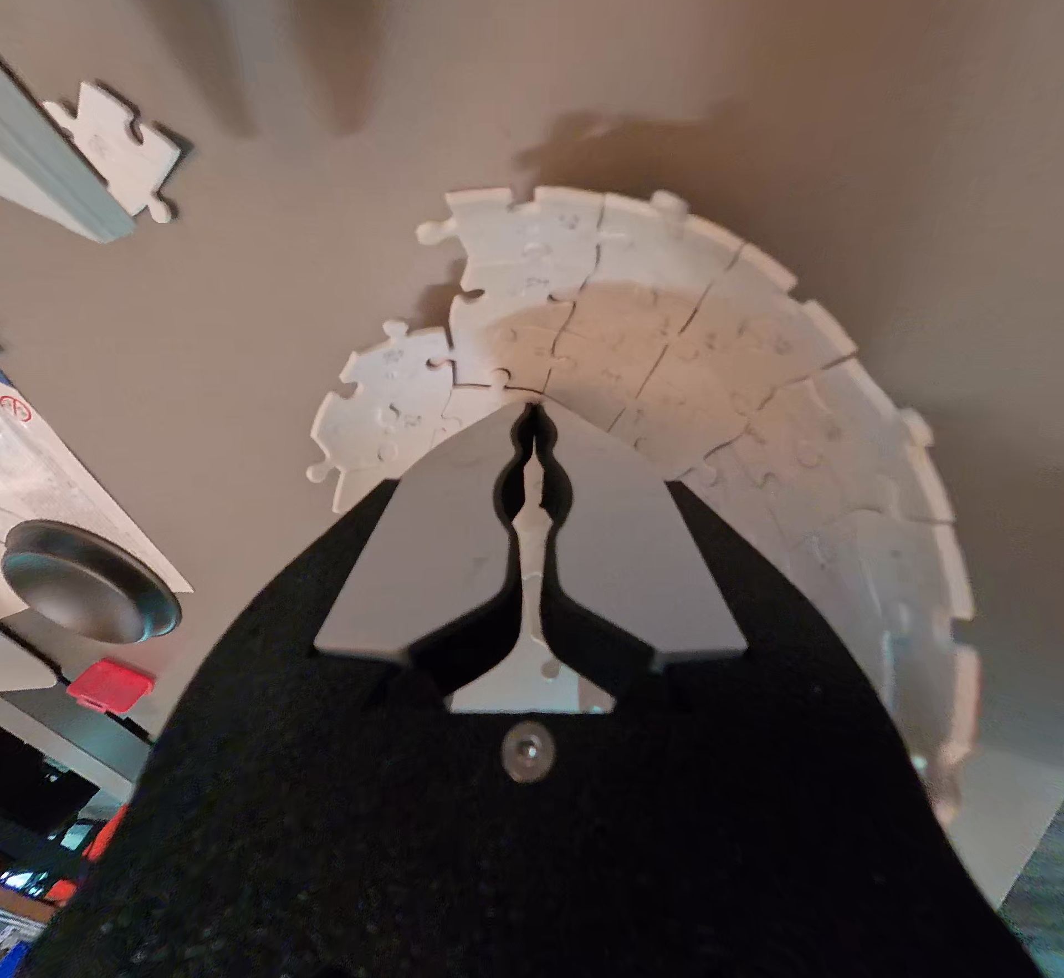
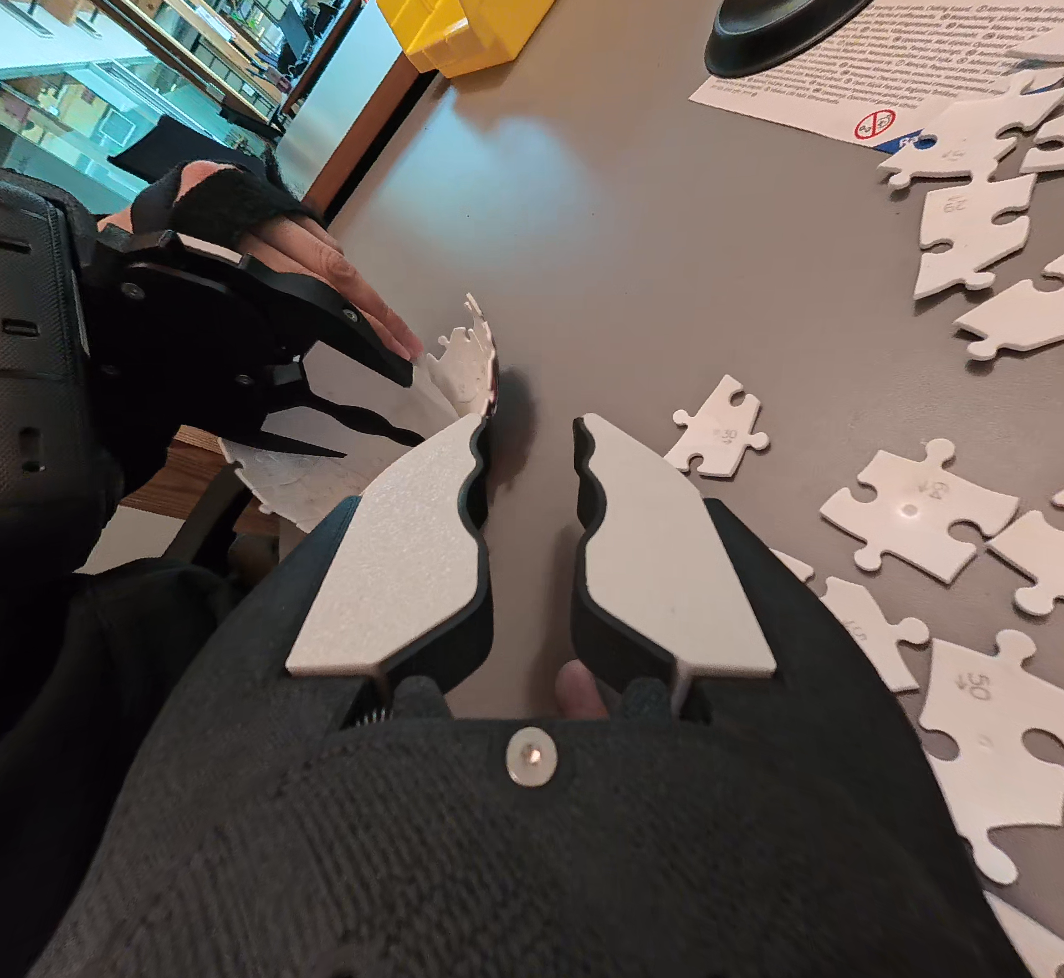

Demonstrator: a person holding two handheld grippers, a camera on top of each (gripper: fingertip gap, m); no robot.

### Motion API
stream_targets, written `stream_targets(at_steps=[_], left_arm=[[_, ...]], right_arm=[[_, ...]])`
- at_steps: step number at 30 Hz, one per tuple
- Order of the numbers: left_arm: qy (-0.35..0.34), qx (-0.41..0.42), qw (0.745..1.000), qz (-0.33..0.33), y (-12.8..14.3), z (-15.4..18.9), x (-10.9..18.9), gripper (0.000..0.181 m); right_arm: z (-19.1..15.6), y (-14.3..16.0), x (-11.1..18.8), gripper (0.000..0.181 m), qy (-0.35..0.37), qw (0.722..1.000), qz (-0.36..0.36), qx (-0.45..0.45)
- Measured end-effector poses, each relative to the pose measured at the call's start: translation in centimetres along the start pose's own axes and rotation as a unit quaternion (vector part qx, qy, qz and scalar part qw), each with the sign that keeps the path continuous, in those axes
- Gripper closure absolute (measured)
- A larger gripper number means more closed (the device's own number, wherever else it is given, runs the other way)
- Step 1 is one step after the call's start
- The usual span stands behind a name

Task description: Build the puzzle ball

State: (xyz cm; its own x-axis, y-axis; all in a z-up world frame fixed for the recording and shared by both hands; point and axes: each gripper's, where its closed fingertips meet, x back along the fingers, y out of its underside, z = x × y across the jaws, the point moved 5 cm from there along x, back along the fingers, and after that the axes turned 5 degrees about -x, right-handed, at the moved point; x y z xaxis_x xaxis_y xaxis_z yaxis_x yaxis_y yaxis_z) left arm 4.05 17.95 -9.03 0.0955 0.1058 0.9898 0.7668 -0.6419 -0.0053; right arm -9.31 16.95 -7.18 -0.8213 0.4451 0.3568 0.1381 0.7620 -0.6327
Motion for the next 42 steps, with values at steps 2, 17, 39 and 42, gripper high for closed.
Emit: stream_targets(at_steps=[2, 17, 39, 42], left_arm=[[-0.001, -0.002, 1.0, -0.007, 0.0, -0.1, 0.0, 0.181], [0.043, -0.013, 0.999, 0.008, -0.5, 0.1, 0.2, 0.181], [0.051, 0.004, 0.999, -0.009, -1.0, 0.3, 0.0, 0.181], [0.044, -0.007, 0.999, -0.015, -1.1, 0.3, 0.0, 0.181]], right_arm=[[-0.1, 0.0, 0.0, 0.154, -0.002, 1.0, -0.001, 0.001], [0.2, 0.1, 0.0, 0.155, 0.001, 1.0, -0.001, 0.0], [0.6, 0.5, -0.3, 0.155, 0.01, 1.0, -0.015, -0.006], [0.5, 0.5, -0.4, 0.155, 0.01, 1.0, -0.017, -0.004]])
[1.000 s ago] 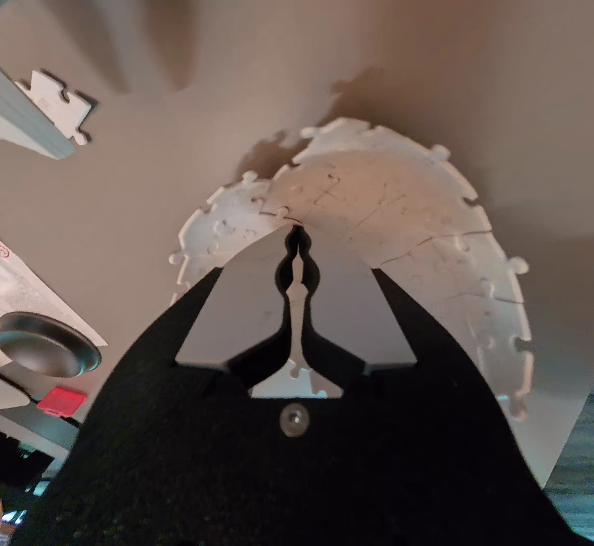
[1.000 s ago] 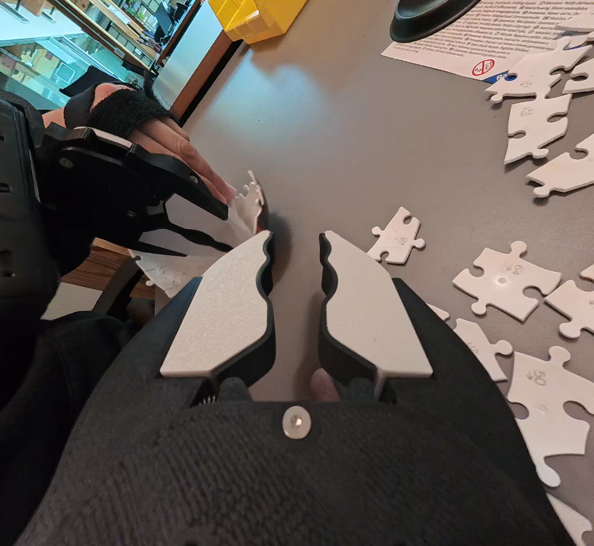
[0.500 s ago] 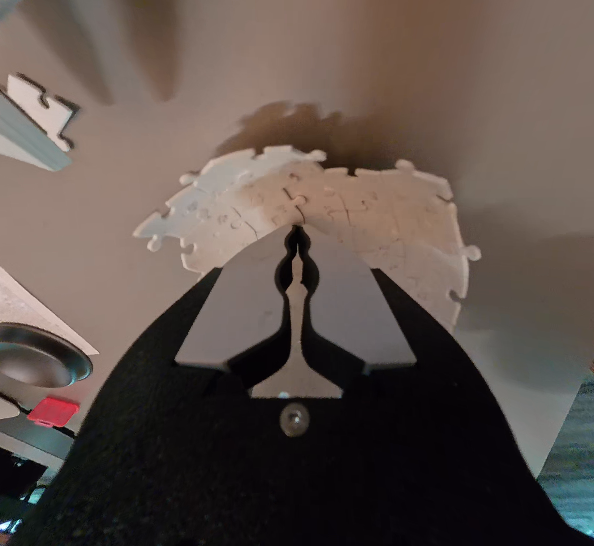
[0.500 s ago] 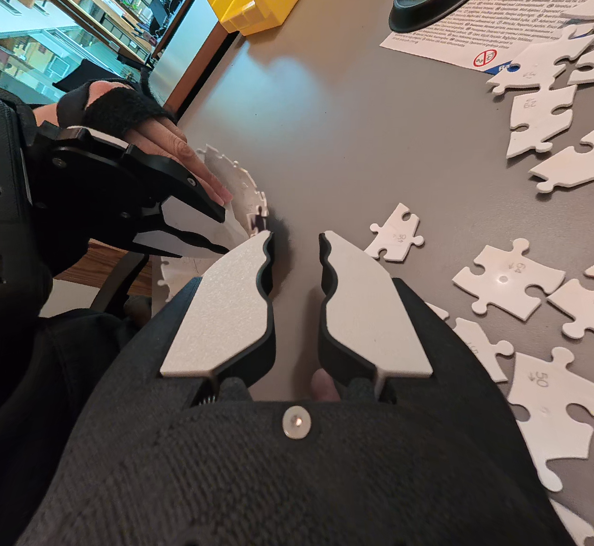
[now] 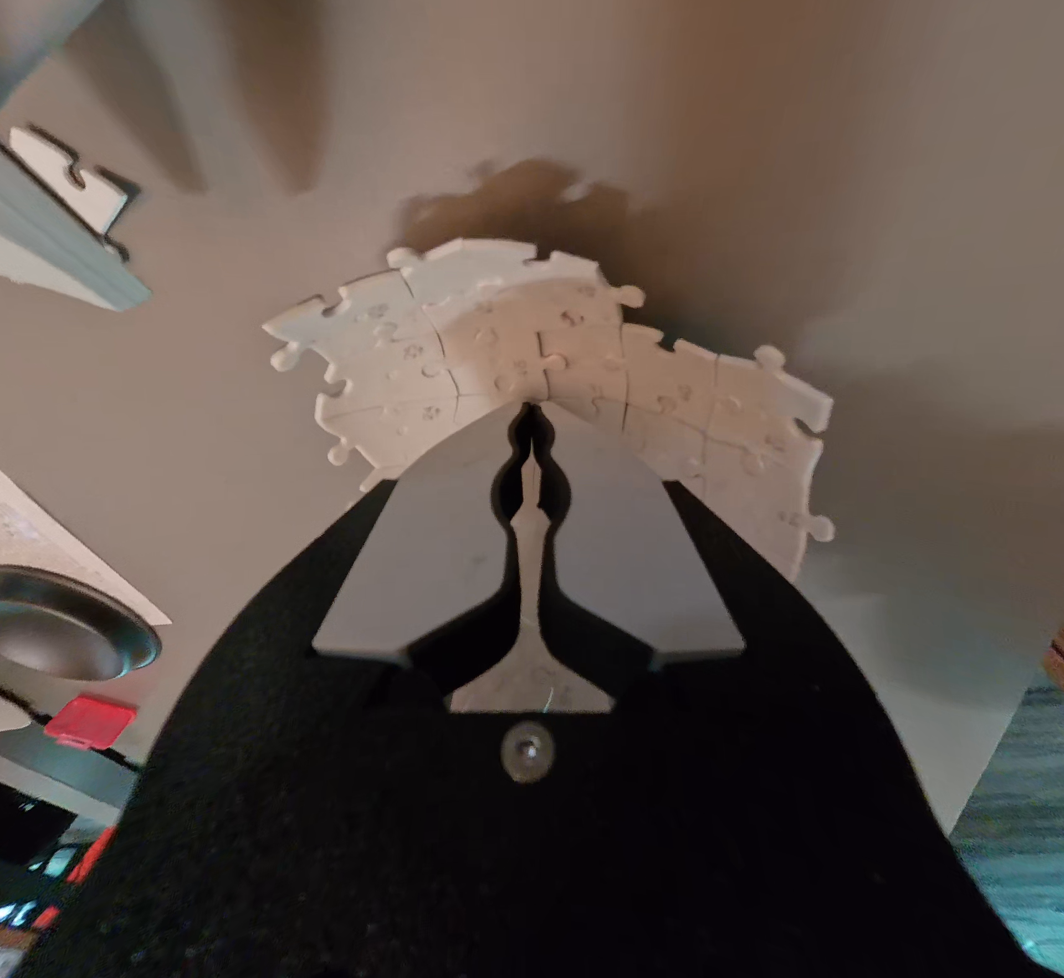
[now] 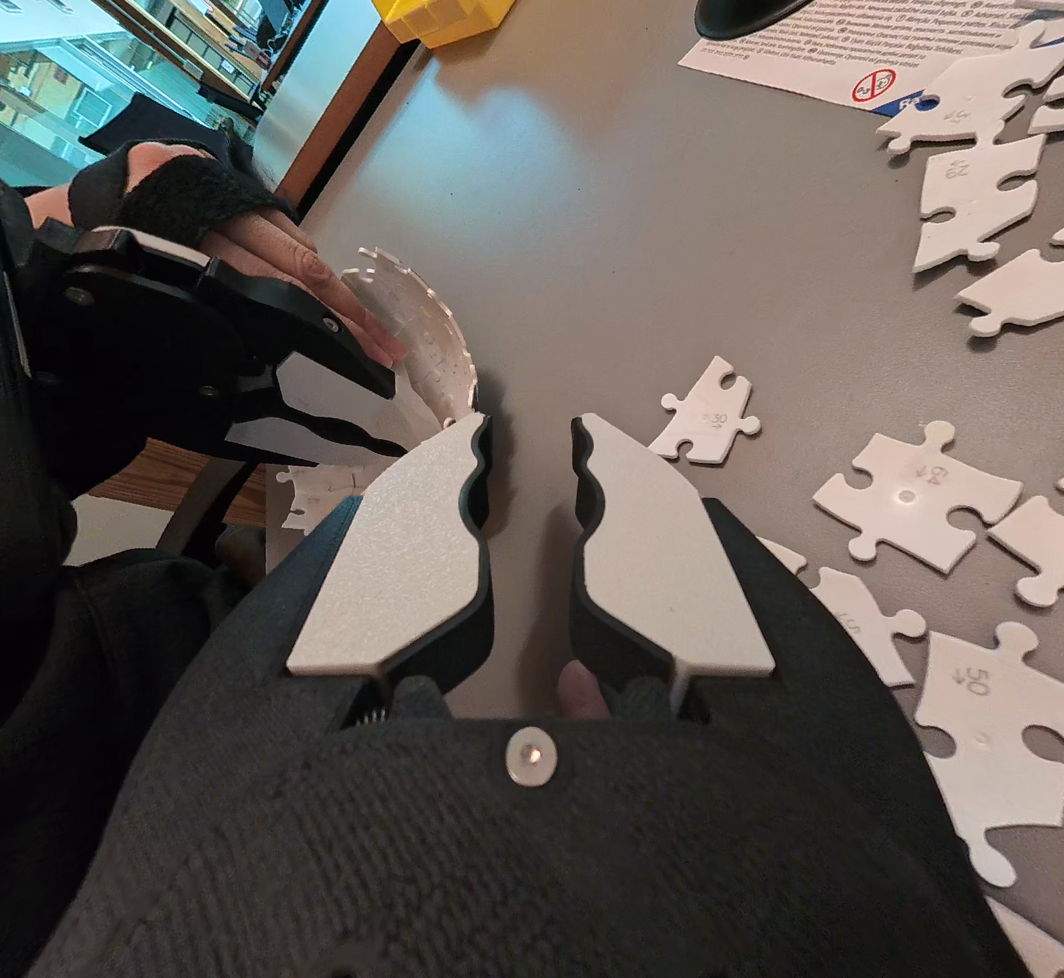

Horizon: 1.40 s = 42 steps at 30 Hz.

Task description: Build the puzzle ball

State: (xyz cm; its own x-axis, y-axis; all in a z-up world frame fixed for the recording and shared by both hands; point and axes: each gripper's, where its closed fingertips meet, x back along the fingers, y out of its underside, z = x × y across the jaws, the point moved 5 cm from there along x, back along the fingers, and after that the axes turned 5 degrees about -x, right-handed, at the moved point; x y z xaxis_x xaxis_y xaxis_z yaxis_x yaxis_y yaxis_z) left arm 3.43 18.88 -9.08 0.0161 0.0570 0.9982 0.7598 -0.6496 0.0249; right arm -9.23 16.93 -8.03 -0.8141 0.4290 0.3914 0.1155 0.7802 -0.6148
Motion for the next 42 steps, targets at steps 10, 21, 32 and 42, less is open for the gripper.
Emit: stream_targets(at_steps=[10, 21, 32, 42], left_arm=[[0.016, 0.005, 0.999, 0.031, -0.7, 0.1, 1.0, 0.181], [0.039, -0.024, 0.998, 0.034, -1.4, 1.2, 0.4, 0.181], [0.028, -0.075, 0.997, -0.025, -2.0, 1.6, 0.2, 0.181], [0.012, -0.098, 0.993, -0.062, -2.4, 1.8, 0.0, 0.181]], right_arm=[[0.3, -0.1, 0.6, 0.155, 0.003, 1.0, 0.011, -0.005], [0.7, 0.2, 0.5, 0.155, 0.003, 1.0, 0.007, -0.012], [0.8, 0.2, 0.5, 0.155, 0.004, 1.0, 0.005, -0.014], [0.9, 0.3, 0.6, 0.155, 0.003, 1.0, 0.006, -0.016]])
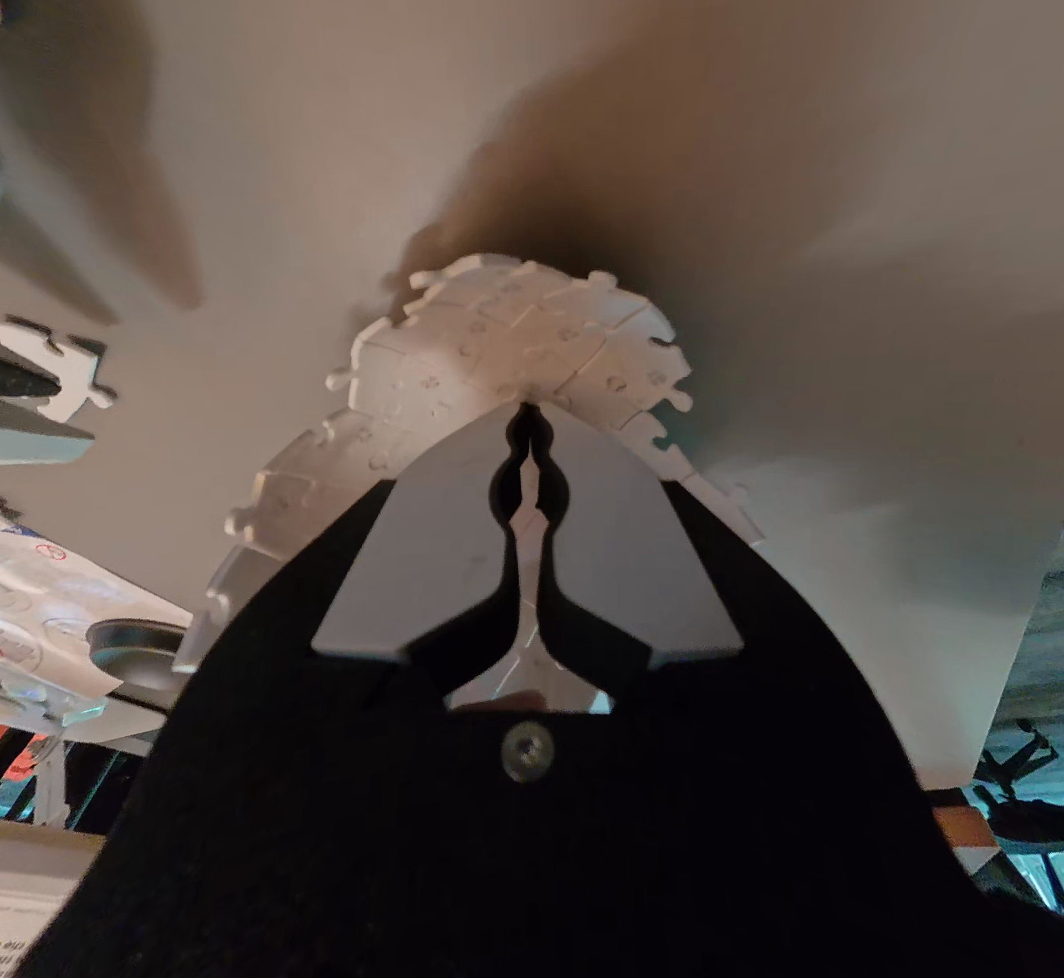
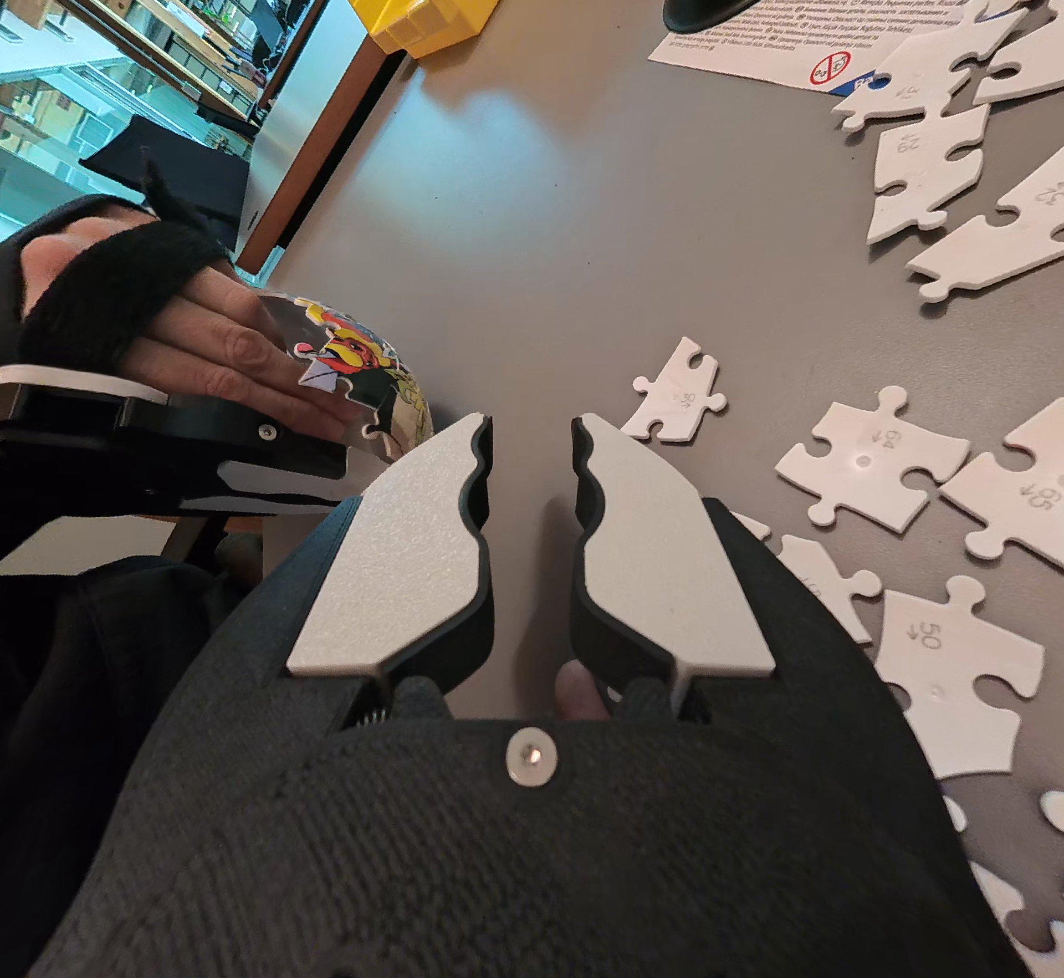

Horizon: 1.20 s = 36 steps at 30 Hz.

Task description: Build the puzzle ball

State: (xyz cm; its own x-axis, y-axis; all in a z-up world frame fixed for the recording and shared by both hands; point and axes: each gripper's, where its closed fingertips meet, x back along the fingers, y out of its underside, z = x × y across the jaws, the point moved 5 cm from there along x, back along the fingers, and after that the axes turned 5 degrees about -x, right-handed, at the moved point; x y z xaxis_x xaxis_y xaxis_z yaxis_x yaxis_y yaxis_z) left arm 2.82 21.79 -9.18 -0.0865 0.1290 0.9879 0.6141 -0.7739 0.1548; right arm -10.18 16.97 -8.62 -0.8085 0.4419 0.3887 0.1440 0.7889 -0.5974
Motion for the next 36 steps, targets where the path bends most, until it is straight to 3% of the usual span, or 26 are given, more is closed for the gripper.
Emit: stream_targets(at_steps=[10, 14, 19, 29, 36], left_arm=[[-0.036, -0.064, 0.997, -0.029, -0.1, 0.6, -0.1, 0.181], [-0.075, -0.115, 0.989, -0.049, -0.1, 1.4, -0.1, 0.181], [-0.138, -0.149, 0.977, -0.069, 0.3, 2.1, -0.4, 0.181], [-0.191, -0.087, 0.977, -0.043, 1.1, 2.1, -0.6, 0.181], [-0.17, 0.038, 0.981, 0.088, 1.9, 2.7, -0.5, 0.181]], right_arm=[[-1.1, -0.3, -0.2, 0.148, -0.024, 1.0, 0.004, 0.017], [-2.7, -0.7, -0.6, 0.142, -0.075, 0.997, 0.016, 0.029], [-4.7, -0.7, -2.0, 0.137, -0.086, 0.992, -0.001, 0.09], [-7.1, -1.5, -2.1, 0.137, -0.164, 0.981, 0.043, 0.095], [-7.9, -0.8, -3.5, 0.138, -0.161, 0.982, 0.005, 0.095]])
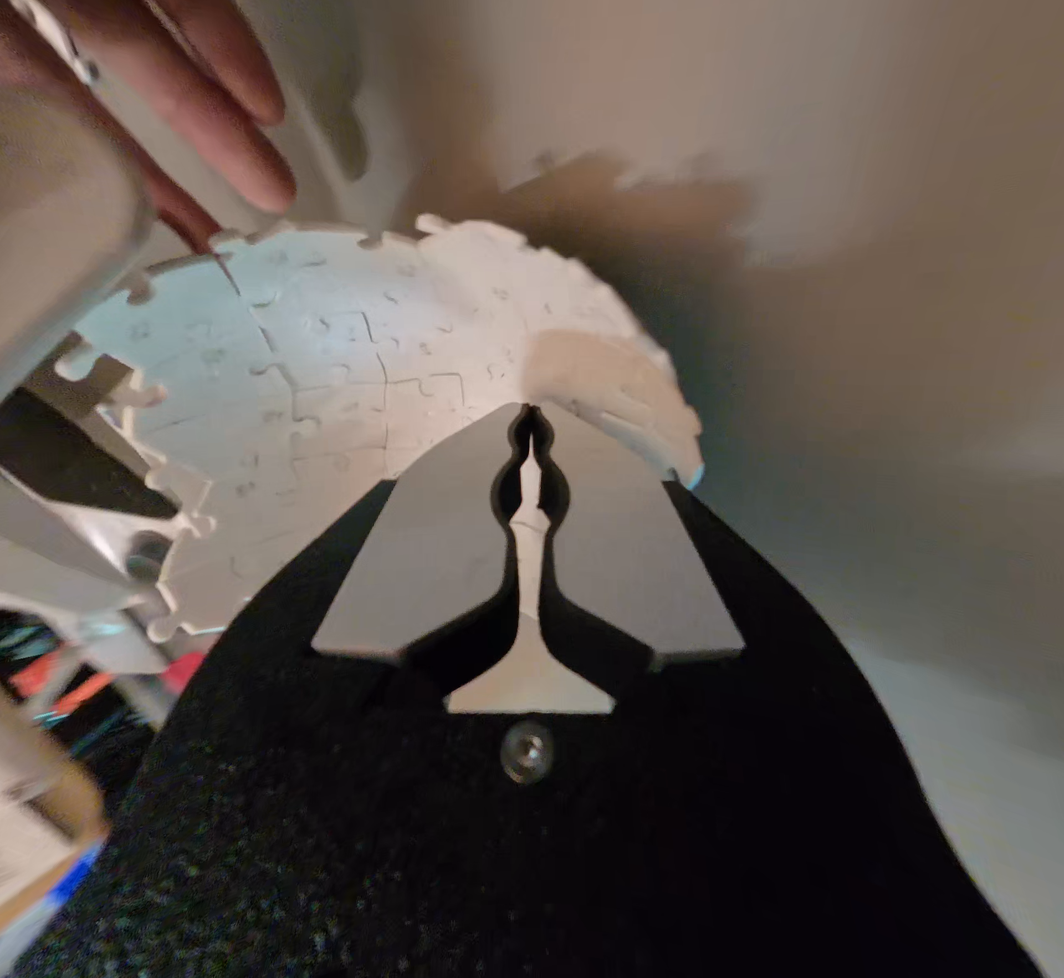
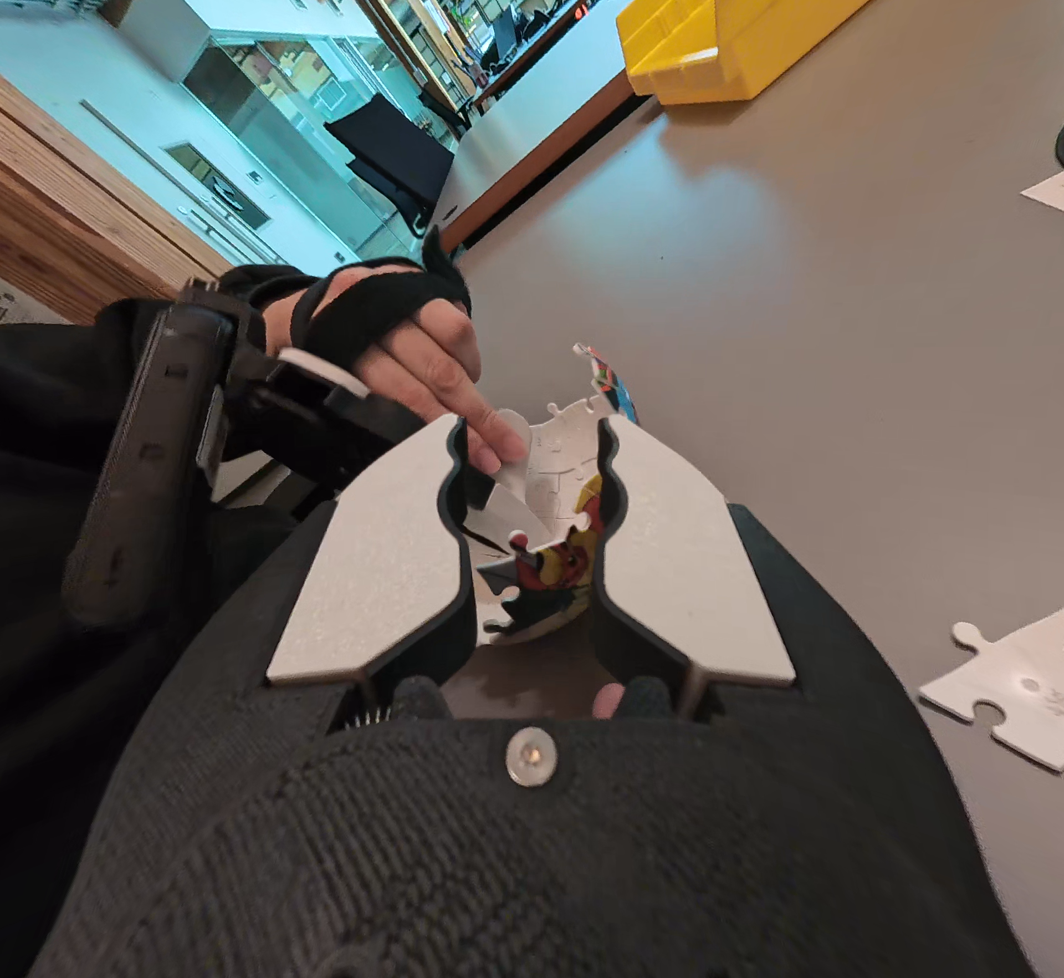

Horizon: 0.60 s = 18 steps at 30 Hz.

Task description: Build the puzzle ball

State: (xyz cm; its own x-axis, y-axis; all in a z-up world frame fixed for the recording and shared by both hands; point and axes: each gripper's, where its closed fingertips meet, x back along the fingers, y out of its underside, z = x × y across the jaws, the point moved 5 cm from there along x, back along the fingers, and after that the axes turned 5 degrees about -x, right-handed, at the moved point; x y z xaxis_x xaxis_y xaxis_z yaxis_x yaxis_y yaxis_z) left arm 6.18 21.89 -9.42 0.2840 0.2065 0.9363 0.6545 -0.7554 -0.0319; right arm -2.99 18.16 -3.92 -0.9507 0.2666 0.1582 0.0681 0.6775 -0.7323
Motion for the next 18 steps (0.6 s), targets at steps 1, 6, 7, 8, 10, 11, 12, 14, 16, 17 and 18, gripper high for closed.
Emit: stream_targets(at_steps=[1, 6, 7, 8, 10, 11, 12, 14, 16, 17, 18], left_arm=[[0.013, 0.029, 0.999, 0.015, 0.1, 0.1, 0.1, 0.181], [0.087, 0.146, 0.982, 0.078, 0.0, 0.0, 0.5, 0.181], [0.091, 0.149, 0.981, 0.085, 0.0, -0.1, 0.5, 0.181], [0.092, 0.145, 0.981, 0.089, 0.0, -0.1, 0.5, 0.181], [0.091, 0.123, 0.985, 0.083, 0.0, 0.0, 0.5, 0.181], [0.093, 0.112, 0.987, 0.072, 0.0, 0.1, 0.4, 0.181], [0.096, 0.104, 0.988, 0.062, 0.0, 0.3, 0.2, 0.181], [0.097, 0.103, 0.988, 0.055, -0.1, 0.4, 0.2, 0.181], [0.096, 0.112, 0.987, 0.055, -0.2, 0.4, 0.2, 0.181], [0.093, 0.117, 0.987, 0.053, -0.2, 0.3, 0.2, 0.181], [0.09, 0.121, 0.987, 0.05, -0.1, 0.3, 0.2, 0.181]], right_arm=[[0.0, 0.1, -0.1, 0.138, 0.005, 1.0, -0.006, 0.002], [0.1, 0.3, -0.3, 0.138, 0.015, 1.0, -0.018, 0.009], [0.1, 0.2, -0.2, 0.139, 0.016, 1.0, -0.016, 0.008], [0.1, 0.1, -0.1, 0.138, 0.018, 1.0, -0.014, 0.007], [0.1, 0.1, 0.2, 0.141, 0.026, 1.0, -0.015, 0.004], [0.1, 0.2, 0.4, 0.142, 0.026, 1.0, -0.017, 0.001], [0.0, 0.2, 0.7, 0.142, 0.029, 0.999, -0.02, -0.002], [-0.1, 0.1, 1.5, 0.142, 0.05, 0.998, -0.03, 0.002], [-0.4, 0.3, 2.7, 0.141, 0.079, 0.996, -0.048, 0.015], [-0.5, 0.5, 3.3, 0.14, 0.096, 0.993, -0.062, 0.024], [-0.8, 0.7, 3.8, 0.137, 0.113, 0.99, -0.078, 0.035]])
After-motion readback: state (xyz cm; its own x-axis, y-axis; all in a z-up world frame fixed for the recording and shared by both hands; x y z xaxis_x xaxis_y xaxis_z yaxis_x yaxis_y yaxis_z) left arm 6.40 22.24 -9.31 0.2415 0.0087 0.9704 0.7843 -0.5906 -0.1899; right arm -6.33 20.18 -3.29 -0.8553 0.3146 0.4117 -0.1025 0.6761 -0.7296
